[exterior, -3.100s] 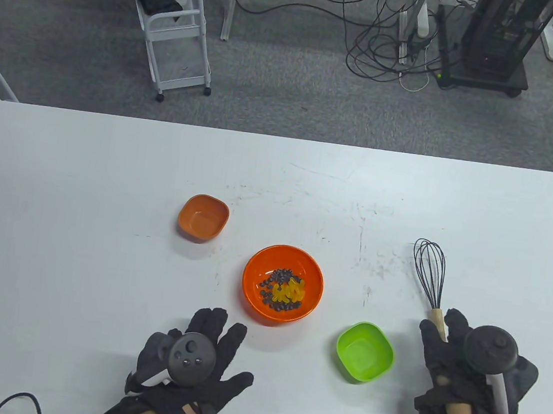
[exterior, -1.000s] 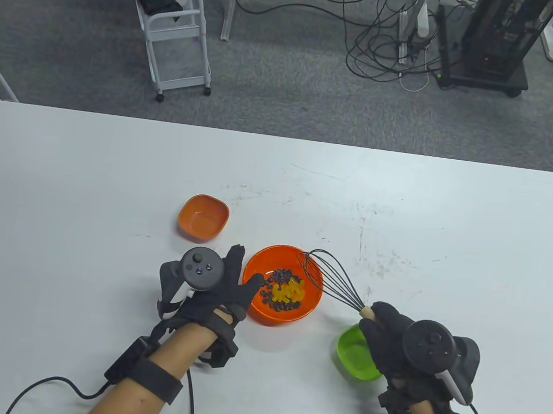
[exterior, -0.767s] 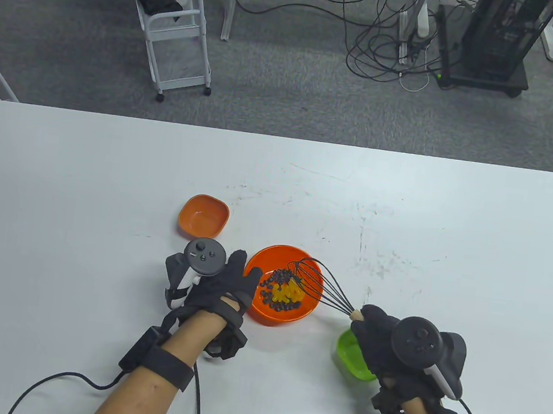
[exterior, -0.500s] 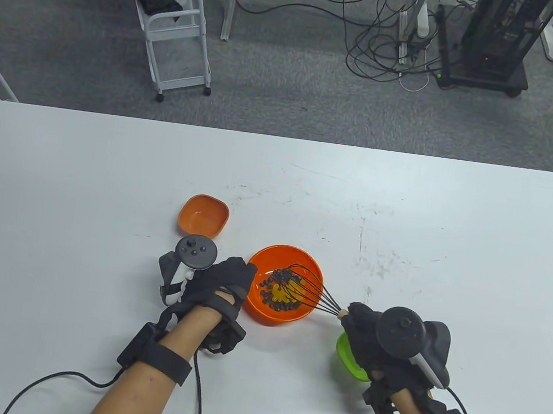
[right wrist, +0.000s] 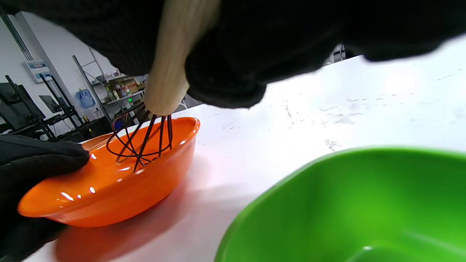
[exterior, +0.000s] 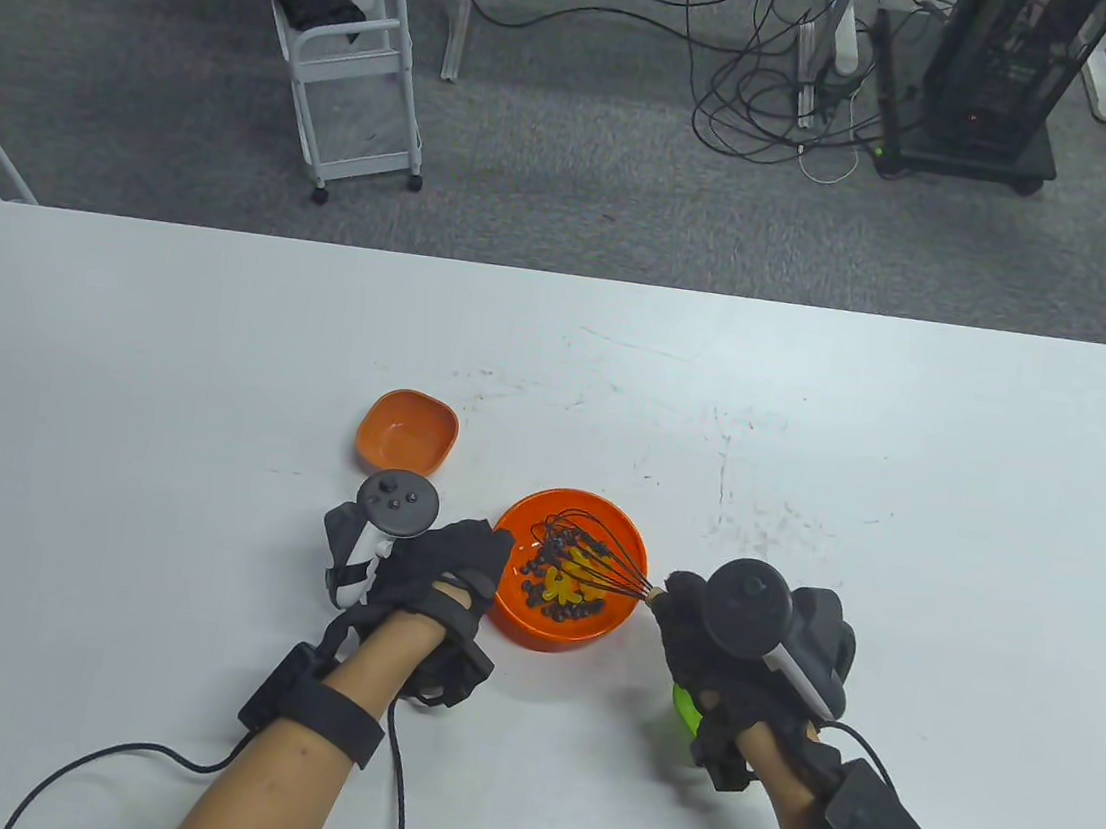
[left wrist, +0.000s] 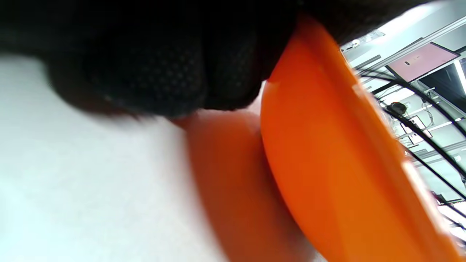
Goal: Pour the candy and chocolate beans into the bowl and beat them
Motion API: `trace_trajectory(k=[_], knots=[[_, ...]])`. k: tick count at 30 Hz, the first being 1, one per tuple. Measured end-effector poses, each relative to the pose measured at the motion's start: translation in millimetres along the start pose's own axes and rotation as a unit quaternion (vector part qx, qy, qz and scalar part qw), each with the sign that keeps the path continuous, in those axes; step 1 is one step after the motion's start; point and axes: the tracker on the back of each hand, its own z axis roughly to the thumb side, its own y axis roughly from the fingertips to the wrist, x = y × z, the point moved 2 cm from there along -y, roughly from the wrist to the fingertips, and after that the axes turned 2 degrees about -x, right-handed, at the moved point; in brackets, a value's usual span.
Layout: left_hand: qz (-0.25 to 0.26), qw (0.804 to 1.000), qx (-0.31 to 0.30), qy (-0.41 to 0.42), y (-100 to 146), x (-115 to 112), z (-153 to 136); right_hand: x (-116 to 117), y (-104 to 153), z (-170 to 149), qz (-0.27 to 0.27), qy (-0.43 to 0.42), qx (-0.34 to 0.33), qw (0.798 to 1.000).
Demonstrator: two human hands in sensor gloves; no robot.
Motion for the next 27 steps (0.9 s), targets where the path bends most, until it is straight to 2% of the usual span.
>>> trace_trajectory(k=[6, 8, 11, 14, 17, 20, 24, 27], knots=[[-0.002, 0.999, 0.007, 0.033, -2.6, 0.3, -6.9, 8.3, 0.5, 10.3, -0.03, 0.005, -0.038, 0.999], [0.0, 0.999, 0.006, 0.032, -1.9, 0.2, -6.7, 6.5, 3.4, 14.3, -0.017, -0.011, -0.048, 0.999], [0.005, 1.0, 0.004, 0.028, -0.7, -0.4, -5.8, 0.7, 6.2, 17.7, -0.011, 0.022, -0.055, 0.998], [0.01, 1.0, 0.006, 0.028, -0.4, -0.3, -6.2, -12.4, 7.7, 14.3, 0.024, 0.017, -0.053, 0.998], [0.011, 1.0, 0.003, 0.026, 0.0, -0.6, -5.3, -26.3, 10.1, 10.6, 0.006, 0.058, -0.039, 0.998], [0.012, 1.0, -0.004, 0.006, 0.6, -2.9, -1.2, -31.6, 9.5, 6.6, -0.001, 0.056, -0.023, 0.998], [0.002, 1.0, -0.011, 0.003, -0.3, -4.8, 0.3, -25.2, 7.8, 4.4, -0.047, 0.078, -0.003, 0.996], [0.003, 1.0, -0.01, 0.004, 0.2, -5.0, 0.3, -14.2, 2.1, 0.9, -0.053, 0.042, 0.005, 0.998]])
